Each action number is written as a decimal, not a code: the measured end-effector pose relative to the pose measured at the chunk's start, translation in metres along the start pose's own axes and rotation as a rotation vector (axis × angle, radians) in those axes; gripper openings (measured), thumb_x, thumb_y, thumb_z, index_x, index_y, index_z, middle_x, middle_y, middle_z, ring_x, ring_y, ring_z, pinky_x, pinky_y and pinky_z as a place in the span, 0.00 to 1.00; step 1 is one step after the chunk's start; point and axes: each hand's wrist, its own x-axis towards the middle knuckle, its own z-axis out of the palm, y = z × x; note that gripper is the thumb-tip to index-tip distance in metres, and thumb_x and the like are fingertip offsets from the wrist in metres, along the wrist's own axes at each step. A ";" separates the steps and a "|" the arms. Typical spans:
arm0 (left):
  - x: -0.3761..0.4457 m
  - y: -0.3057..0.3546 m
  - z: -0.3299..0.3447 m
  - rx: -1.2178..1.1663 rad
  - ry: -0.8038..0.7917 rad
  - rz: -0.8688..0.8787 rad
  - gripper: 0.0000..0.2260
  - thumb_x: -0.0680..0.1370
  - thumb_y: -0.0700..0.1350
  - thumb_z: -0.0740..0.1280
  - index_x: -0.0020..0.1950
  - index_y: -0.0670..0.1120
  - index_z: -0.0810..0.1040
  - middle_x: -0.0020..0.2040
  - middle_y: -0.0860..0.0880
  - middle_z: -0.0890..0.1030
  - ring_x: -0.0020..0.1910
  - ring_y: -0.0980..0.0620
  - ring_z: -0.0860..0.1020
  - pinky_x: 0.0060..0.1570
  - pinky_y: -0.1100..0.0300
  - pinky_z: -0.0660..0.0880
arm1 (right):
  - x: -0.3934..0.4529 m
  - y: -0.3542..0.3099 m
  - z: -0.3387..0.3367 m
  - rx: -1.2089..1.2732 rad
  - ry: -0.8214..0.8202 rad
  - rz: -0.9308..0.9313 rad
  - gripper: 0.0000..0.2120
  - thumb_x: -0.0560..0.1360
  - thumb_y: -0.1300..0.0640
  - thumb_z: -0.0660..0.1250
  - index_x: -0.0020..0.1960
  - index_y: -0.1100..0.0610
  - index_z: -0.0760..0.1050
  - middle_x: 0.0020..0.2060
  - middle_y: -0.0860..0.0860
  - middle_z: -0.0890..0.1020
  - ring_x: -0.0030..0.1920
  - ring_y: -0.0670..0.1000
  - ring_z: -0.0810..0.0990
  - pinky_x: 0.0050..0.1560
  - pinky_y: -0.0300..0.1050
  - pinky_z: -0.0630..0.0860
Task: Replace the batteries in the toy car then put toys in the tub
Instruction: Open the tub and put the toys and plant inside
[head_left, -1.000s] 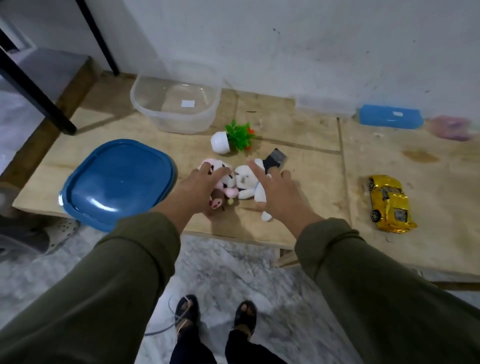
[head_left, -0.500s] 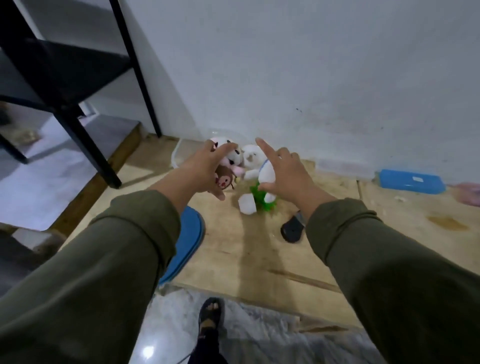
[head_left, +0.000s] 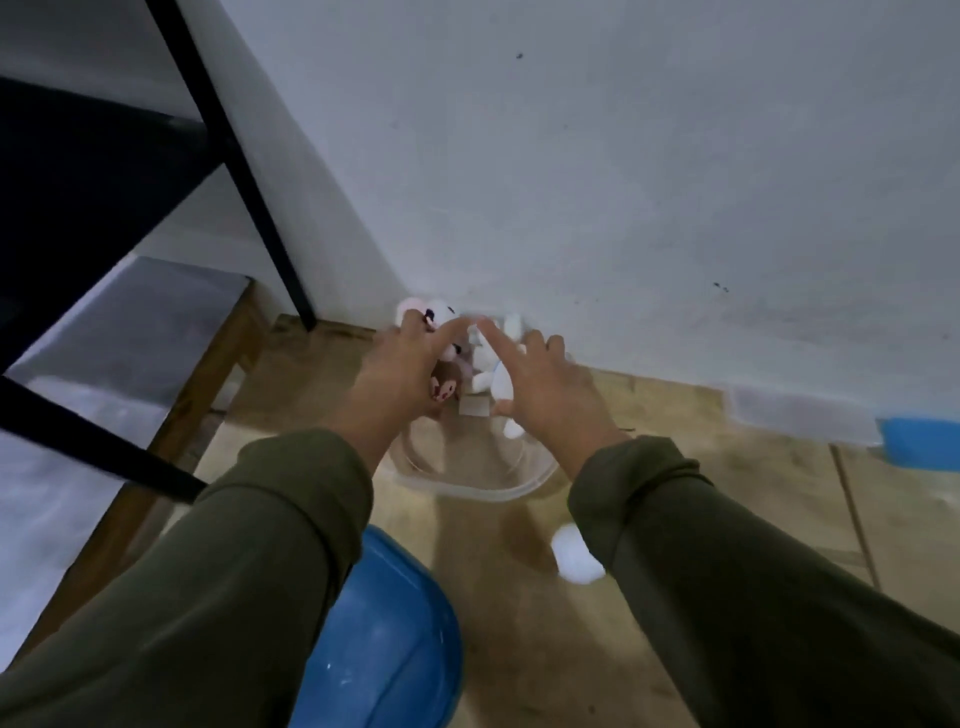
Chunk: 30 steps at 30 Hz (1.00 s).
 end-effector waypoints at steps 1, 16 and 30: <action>0.003 0.003 0.003 0.071 0.018 -0.003 0.43 0.65 0.51 0.77 0.73 0.61 0.55 0.65 0.42 0.63 0.60 0.37 0.69 0.53 0.45 0.75 | 0.002 -0.001 0.005 -0.019 -0.005 -0.006 0.46 0.71 0.45 0.69 0.74 0.38 0.38 0.60 0.58 0.69 0.54 0.58 0.69 0.47 0.51 0.73; -0.009 0.028 0.039 0.100 0.010 -0.116 0.46 0.70 0.57 0.72 0.77 0.60 0.43 0.75 0.36 0.46 0.70 0.31 0.59 0.67 0.42 0.64 | -0.029 0.044 -0.010 0.205 0.068 -0.131 0.39 0.73 0.49 0.67 0.76 0.46 0.48 0.67 0.55 0.67 0.67 0.57 0.65 0.62 0.53 0.67; -0.121 0.192 0.094 -0.054 -0.168 0.271 0.43 0.69 0.53 0.75 0.76 0.60 0.52 0.78 0.43 0.48 0.75 0.40 0.54 0.69 0.44 0.63 | -0.229 0.147 0.018 0.253 -0.477 0.030 0.57 0.59 0.37 0.76 0.76 0.43 0.44 0.75 0.53 0.53 0.74 0.60 0.54 0.71 0.59 0.60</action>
